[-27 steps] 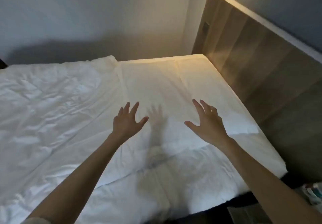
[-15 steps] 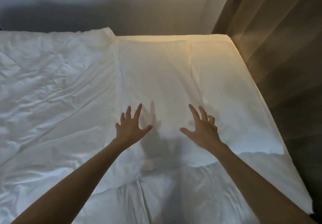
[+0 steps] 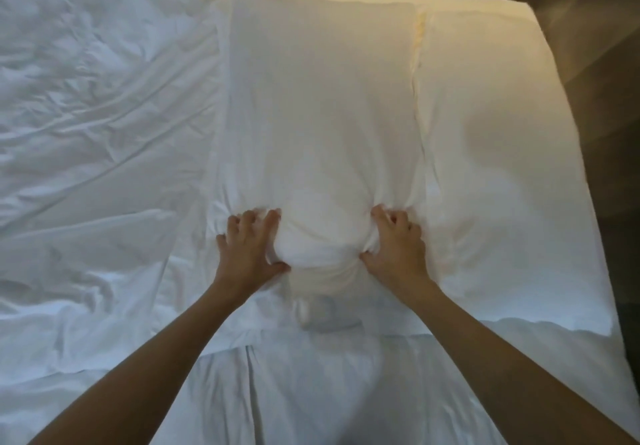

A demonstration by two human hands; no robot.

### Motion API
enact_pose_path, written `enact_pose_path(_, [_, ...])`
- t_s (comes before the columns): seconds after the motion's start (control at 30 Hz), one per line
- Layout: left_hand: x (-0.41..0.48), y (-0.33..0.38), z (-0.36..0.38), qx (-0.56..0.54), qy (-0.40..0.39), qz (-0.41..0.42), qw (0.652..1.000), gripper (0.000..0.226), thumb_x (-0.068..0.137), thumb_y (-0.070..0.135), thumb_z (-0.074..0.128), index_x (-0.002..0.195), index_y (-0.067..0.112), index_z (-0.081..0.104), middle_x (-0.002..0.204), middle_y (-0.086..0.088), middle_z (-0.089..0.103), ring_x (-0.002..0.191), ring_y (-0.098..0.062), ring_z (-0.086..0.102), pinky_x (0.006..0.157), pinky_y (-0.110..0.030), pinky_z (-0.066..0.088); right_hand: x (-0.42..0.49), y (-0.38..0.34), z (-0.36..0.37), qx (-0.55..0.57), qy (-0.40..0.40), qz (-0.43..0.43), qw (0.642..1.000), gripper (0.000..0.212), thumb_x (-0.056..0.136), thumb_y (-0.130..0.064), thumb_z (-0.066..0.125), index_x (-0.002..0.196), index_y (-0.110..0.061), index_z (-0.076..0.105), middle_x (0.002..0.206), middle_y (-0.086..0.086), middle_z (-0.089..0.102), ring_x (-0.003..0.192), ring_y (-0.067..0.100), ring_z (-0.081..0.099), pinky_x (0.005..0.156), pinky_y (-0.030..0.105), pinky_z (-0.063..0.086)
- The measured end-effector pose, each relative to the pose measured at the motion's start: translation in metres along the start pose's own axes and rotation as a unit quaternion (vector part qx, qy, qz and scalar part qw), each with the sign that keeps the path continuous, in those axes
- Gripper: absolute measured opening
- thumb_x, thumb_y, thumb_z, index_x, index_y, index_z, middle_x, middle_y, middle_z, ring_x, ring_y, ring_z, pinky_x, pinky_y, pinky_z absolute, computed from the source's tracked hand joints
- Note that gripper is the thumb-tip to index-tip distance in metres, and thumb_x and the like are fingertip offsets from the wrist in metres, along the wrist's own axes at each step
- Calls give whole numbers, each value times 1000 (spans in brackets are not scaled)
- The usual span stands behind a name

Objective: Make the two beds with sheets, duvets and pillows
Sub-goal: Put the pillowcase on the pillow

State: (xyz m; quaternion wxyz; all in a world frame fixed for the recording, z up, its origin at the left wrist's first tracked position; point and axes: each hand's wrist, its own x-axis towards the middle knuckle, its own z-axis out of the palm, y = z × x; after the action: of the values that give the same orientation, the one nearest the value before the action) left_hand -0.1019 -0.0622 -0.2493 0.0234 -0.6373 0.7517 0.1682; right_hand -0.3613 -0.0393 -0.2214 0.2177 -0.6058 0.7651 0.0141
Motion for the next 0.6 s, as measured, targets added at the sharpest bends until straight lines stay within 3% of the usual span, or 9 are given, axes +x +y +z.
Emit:
enact_pose_path(0.07, [1,6,1,5,17,6,1000,88,59,47,86,133,26,43,122,-9,52,105,-36,51,84,-51,44,4,4,6,-7,52,-66,996,38,81,-24,71,114,-11,59,111,14,56,101,38,52,75,43,44])
enact_pose_path(0.13, [1,13,2,18,27,5,999,63,73,36,80,126,19,52,110,-8,62,93,-33,59,79,-44,44,9,8,7,5,61,-108,992,9,86,-15,66,91,-7,66,94,14,64,92,37,58,73,41,43])
enact_pose_path(0.23, [3,16,-4,27,9,-13,1000,25,91,23,62,113,13,57,101,-5,66,86,-27,62,70,-33,38,13,9,0,17,13,-120,993,12,93,-13,58,87,-6,66,92,13,67,89,35,60,78,41,43])
enact_pose_path(0.33, [-3,13,-10,-34,2,-8,999,7,94,11,57,99,6,56,88,-10,64,74,-28,58,62,-32,36,3,10,-10,51,4,-132,990,14,96,-12,54,86,-5,61,90,14,64,83,33,59,74,38,44])
enact_pose_path(0.43, [-17,14,-27,-65,3,-4,998,8,94,10,57,89,4,53,75,-11,59,64,-25,50,58,-32,34,-19,12,-31,66,7,-120,991,14,97,-13,53,84,-10,54,85,10,61,79,29,57,70,37,45])
enact_pose_path(0.6, [-49,16,-58,-83,3,11,997,17,95,14,56,81,9,47,73,-10,57,62,-24,48,59,-31,31,-61,9,-59,90,18,-88,992,18,97,-14,54,80,-11,49,77,9,59,71,26,55,65,35,45])
